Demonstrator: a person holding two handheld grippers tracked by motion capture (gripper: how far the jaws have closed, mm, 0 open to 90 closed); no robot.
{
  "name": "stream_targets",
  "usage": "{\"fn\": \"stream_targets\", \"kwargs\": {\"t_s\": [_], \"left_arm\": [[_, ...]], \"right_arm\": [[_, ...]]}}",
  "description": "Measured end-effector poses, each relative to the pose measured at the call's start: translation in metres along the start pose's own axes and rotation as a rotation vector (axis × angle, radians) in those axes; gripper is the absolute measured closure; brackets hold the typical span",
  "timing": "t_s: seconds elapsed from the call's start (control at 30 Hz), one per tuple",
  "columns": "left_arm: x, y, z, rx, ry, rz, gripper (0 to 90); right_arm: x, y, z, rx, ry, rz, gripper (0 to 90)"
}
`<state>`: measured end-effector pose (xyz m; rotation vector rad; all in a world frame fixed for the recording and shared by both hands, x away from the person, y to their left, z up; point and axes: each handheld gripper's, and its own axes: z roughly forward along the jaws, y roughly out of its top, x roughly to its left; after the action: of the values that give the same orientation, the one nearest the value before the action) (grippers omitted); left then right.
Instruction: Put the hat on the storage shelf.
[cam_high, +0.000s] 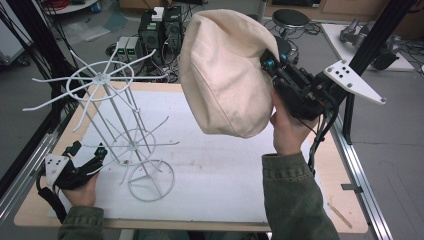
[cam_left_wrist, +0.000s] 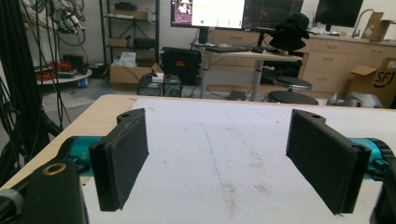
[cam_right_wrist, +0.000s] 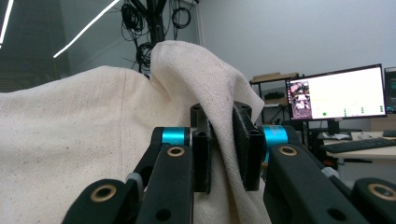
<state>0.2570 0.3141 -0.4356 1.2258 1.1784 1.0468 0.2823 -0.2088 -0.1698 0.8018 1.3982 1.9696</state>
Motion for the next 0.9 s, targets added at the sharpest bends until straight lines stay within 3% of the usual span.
{"fn": "stream_targets", "kwargs": {"t_s": [0.57,0.9], "left_arm": [[0.0,0.0,-0.001,-0.003,-0.003,-0.006,21.0],[0.001,0.0,-0.001,-0.001,-0.002,-0.006,21.0]], "right_arm": [[0.013,0.02,0.003,-0.058,0.026,0.023,79.5],[0.019,0.029,0.013,-0.083,0.04,0.041,79.4]]}}
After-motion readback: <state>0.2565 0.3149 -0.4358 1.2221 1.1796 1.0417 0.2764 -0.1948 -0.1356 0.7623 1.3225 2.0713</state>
